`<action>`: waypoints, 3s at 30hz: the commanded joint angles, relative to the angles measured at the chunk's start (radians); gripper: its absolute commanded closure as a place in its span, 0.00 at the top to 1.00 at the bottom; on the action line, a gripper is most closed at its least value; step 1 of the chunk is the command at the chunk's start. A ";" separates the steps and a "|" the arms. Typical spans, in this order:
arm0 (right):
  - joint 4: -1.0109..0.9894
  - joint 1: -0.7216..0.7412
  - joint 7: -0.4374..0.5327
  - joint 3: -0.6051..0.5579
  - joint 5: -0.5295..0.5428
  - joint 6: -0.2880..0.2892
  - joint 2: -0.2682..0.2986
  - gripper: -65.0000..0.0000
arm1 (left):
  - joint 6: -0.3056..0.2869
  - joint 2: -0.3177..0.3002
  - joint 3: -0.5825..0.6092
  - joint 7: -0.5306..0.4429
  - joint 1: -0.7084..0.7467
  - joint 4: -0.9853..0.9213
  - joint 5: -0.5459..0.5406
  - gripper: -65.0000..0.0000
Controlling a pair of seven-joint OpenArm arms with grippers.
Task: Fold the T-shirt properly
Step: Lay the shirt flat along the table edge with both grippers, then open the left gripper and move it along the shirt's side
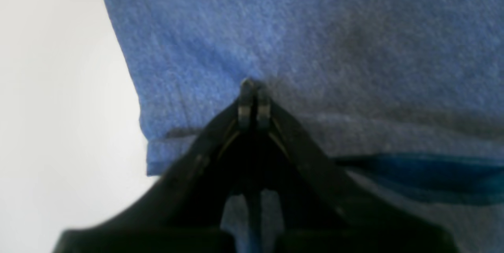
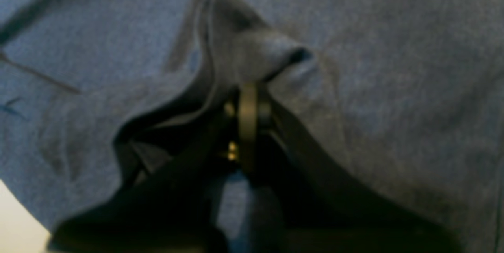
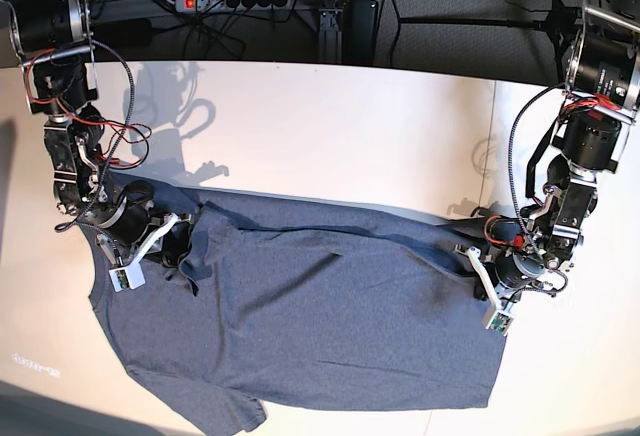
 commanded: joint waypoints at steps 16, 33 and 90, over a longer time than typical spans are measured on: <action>0.368 -0.363 -0.134 0.192 -0.033 0.007 0.071 0.00 | -0.048 -0.134 -0.070 0.148 0.360 0.481 0.020 0.00; 0.504 -0.555 -0.160 0.207 -0.018 0.007 0.117 0.00 | -0.049 -0.133 -0.253 0.159 0.659 0.689 0.025 0.00; 0.506 -0.596 -0.222 0.215 -0.007 0.003 0.184 0.00 | -0.114 -0.148 -0.578 0.137 0.681 0.810 -0.114 0.01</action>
